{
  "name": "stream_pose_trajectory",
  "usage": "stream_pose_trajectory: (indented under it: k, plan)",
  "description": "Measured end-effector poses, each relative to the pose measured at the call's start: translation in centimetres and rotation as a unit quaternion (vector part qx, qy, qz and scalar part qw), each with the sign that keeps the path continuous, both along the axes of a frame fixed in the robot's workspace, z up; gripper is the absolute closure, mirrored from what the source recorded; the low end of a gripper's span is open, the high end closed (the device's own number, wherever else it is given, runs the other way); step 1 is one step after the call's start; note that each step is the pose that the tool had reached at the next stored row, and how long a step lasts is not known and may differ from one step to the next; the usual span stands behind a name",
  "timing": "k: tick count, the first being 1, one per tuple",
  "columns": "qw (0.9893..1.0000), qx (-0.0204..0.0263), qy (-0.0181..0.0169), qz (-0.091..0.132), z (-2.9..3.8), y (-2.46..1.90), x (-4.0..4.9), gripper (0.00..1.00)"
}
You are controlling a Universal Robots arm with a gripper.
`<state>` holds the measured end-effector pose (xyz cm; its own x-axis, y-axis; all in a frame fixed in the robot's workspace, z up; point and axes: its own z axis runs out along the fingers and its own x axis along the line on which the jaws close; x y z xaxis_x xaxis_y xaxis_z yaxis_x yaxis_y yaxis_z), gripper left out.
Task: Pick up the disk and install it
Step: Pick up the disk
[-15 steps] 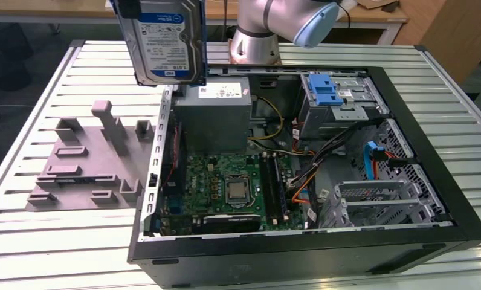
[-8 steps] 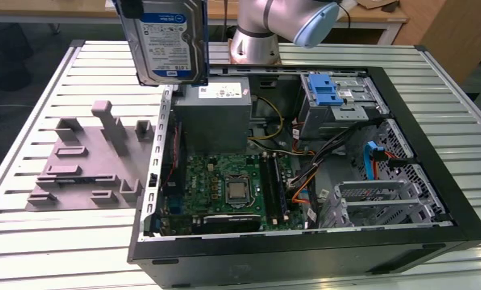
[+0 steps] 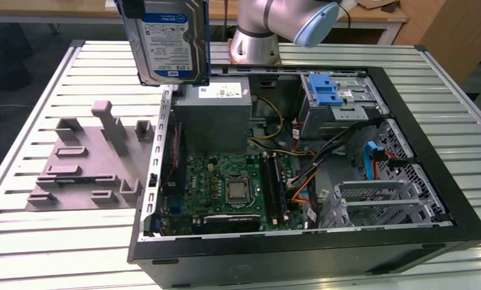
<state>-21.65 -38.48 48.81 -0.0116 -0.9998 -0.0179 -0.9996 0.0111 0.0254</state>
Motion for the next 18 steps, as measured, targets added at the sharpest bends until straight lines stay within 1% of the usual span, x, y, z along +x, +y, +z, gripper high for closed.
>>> stream_pose_trajectory:
  k: [18]
  plan:
    - [1.0000, 0.0000, 0.0000, 0.000, 0.00, 0.00, 0.55, 0.64]
